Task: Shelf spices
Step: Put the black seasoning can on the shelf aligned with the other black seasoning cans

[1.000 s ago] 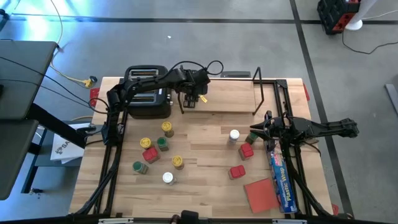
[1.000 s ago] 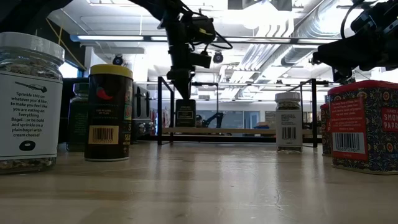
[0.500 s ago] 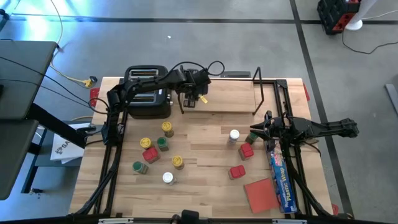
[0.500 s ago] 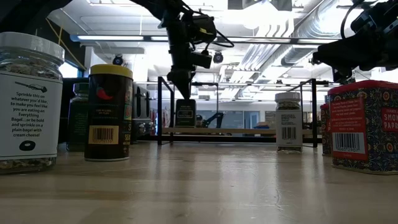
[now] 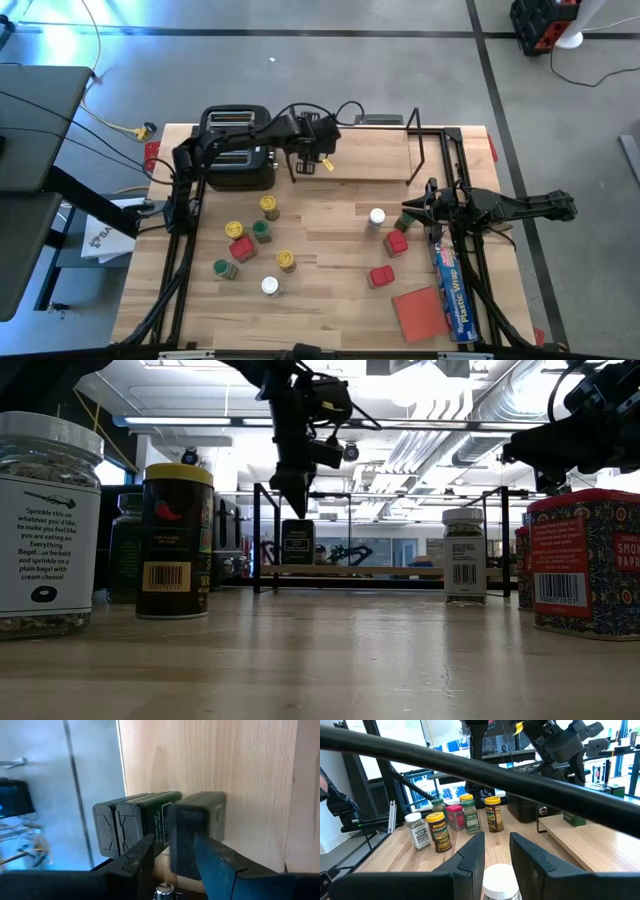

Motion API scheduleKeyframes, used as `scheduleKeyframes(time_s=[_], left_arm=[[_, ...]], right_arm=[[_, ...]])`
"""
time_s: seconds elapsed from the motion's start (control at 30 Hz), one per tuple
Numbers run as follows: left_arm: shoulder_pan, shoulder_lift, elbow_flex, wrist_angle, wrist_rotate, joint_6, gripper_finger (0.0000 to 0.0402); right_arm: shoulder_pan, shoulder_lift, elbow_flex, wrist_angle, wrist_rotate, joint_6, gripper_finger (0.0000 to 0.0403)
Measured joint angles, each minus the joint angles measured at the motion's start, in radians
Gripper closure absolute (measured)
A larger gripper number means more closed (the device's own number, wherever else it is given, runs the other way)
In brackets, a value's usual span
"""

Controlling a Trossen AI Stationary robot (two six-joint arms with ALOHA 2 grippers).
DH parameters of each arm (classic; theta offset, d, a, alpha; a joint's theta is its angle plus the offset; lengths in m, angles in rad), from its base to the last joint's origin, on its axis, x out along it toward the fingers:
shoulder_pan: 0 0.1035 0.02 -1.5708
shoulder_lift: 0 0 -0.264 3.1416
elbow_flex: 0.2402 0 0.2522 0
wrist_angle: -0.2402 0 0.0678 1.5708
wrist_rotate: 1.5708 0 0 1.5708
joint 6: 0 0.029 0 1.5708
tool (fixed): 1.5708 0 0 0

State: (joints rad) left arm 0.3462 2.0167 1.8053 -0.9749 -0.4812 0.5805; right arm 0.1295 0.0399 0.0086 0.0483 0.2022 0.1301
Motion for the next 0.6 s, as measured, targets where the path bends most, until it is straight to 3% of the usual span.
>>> scheduleKeyframes(time_s=[0.13,0.23,0.43,0.6], left_arm=[[-0.041,-0.001,0.000,-0.005,-0.100,0.024,0.0268],[-0.066,-0.005,0.000,-0.017,-0.108,0.031,0.0269],[-0.077,-0.004,-0.006,-0.077,0.151,-0.057,0.0298],[-0.052,-0.002,-0.062,-0.037,0.182,-0.071,0.0354]], right_arm=[[0.000,0.000,0.000,0.000,0.000,0.000,0.0318],[0.000,0.000,0.000,0.000,0.000,0.000,0.0318],[0.000,0.000,0.000,0.000,0.000,0.000,0.0318],[0.000,0.000,0.000,0.000,0.000,0.000,0.0318]])
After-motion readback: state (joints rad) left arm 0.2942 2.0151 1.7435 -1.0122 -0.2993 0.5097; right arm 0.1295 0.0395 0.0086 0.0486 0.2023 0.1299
